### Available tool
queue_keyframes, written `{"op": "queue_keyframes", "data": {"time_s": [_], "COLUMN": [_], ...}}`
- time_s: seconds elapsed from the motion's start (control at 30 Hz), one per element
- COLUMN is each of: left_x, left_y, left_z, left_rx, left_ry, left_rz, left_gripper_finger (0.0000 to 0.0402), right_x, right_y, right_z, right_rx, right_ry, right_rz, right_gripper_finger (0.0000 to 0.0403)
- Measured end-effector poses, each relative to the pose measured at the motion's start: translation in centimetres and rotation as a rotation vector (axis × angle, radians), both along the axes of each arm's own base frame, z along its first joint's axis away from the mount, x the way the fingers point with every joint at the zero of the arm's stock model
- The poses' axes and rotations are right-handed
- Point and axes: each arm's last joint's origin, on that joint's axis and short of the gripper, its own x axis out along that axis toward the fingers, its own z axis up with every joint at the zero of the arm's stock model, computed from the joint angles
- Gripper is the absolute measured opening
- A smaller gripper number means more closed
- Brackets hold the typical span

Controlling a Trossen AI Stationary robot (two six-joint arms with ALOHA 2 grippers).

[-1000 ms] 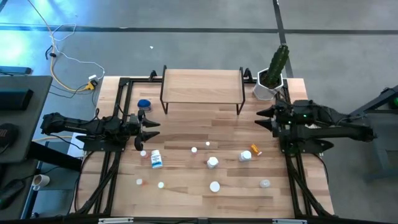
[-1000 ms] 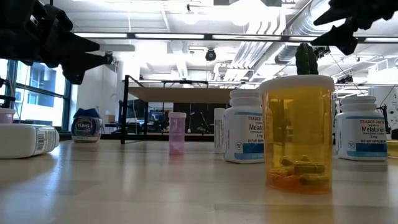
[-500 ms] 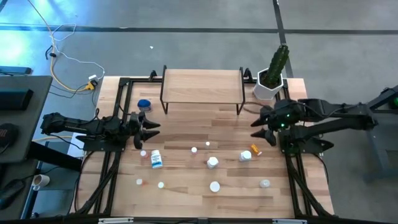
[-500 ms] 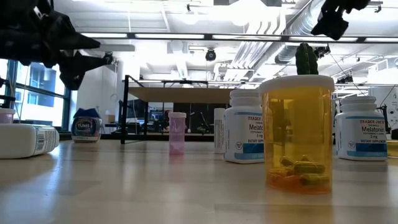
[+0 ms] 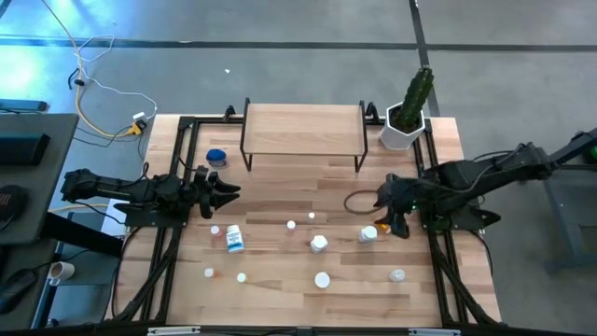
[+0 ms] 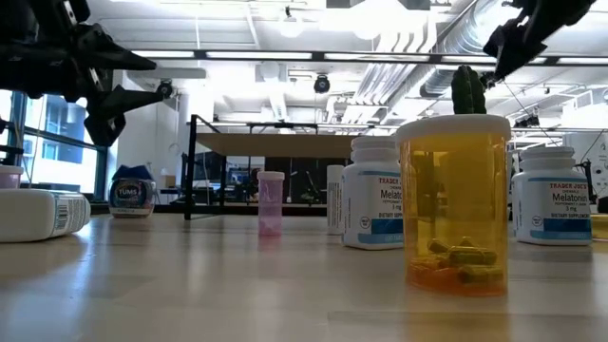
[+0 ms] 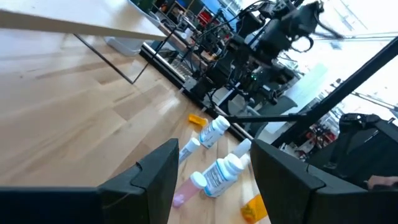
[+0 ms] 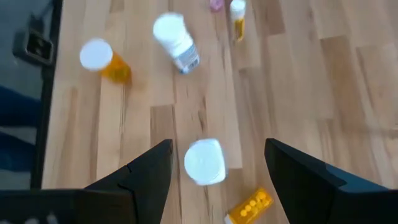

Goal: Pick and place medicine bottles onto shelf by color
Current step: Put the white pill bottle on the shelf

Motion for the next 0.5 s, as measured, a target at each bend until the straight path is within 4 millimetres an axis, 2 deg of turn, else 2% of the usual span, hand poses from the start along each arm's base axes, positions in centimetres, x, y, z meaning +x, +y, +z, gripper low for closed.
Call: {"op": "queue_keyframes", "data": {"time_s": [0.27,0.5], "left_x": [0.0,0.0], "left_y": [0.0,0.0], "left_z": [0.0,0.0], "left_rx": [0.003,0.059], "left_ry": [-0.004,0.009], "left_rz": [0.000,0.014], "left_gripper_finger": [0.0188,0.0188], "right_x": [1.9,3.7], "right_y": [2.5,3.7], "right_z": [-2.7,-5.3], "right_rx": [-0.110,-0.151], "right_ry": [0.129,0.253], "right_rz": [0.061,0.088], "right_gripper_finger": [0.0245,0.0245]}}
